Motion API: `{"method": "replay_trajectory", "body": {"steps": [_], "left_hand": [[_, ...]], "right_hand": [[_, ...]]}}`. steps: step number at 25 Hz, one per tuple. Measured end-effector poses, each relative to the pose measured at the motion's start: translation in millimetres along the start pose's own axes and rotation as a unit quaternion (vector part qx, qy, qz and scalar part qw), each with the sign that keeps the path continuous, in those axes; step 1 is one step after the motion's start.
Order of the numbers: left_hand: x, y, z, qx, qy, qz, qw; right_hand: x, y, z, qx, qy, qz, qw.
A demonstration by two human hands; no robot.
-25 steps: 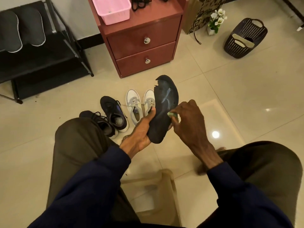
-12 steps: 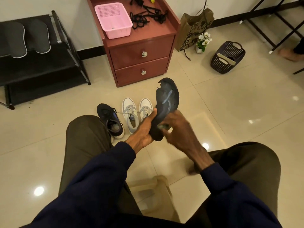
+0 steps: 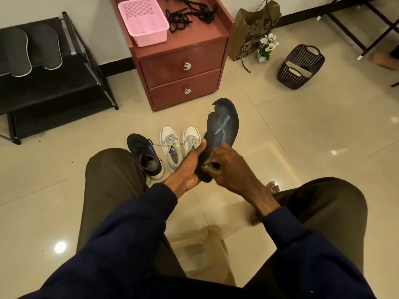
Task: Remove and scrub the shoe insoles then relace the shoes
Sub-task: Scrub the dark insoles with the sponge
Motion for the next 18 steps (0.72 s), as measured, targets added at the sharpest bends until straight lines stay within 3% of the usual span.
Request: {"method": "replay_trajectory", "body": {"steps": [5, 10, 15, 18], "left_hand": [[1, 8, -4, 0.006, -0.034, -0.02, 0.999], [-5, 6, -8, -0.044, -0.017, 0.004, 0.999], [-8, 12, -14, -0.051, -0.035, -0.032, 0.998], [-10, 7, -14, -0.074, -0.016, -0.005, 0.997]], "right_hand": [[-4, -10, 34, 0.021, 0.097, 0.158, 0.982], [1, 1, 9, -0.032, -0.008, -0.008, 0.999], [0, -14, 42, 0.011, 0.122, 0.158, 0.98], [5, -1, 16, -0.029, 0.025, 0.081, 0.996]]}}
Point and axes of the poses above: each hand's wrist, its own x-axis away from the middle knuckle, its own y-axis out of the palm, z = x × y, the point moved 1 cm from there along -x, towards the middle knuckle, and after that the axes turned 10 degrees about y, right-handed, at the moved point
